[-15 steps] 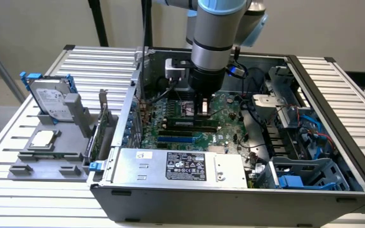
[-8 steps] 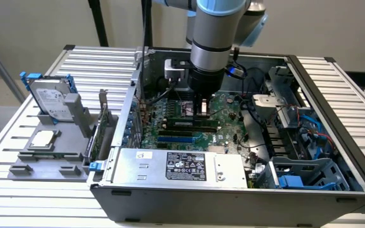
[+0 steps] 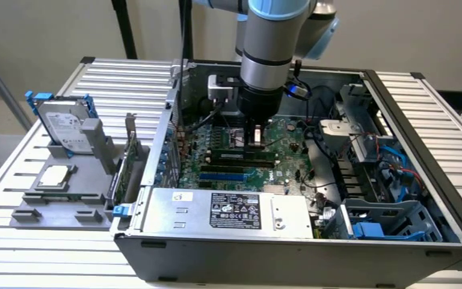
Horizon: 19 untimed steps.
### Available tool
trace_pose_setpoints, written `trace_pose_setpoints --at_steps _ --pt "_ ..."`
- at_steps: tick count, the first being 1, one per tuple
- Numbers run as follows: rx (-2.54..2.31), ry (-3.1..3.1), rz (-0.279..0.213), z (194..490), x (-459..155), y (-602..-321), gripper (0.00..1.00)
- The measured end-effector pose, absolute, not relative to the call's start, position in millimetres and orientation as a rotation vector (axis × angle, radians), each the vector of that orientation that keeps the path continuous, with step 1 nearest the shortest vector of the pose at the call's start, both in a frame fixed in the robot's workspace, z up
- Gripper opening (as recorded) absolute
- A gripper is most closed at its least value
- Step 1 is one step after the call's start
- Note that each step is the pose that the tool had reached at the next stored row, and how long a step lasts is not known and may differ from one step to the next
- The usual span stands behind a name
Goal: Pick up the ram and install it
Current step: 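Insert the ram into the slot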
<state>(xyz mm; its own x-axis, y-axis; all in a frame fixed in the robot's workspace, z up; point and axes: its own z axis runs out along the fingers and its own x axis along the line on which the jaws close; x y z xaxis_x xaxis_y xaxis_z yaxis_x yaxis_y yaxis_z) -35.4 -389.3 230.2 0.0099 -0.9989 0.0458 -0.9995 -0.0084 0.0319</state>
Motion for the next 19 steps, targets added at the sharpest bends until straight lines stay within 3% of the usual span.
trace_pose_setpoints --at_steps 19 --pt "2.192 -2.172 0.016 225.7 -35.5 -388.3 0.14"
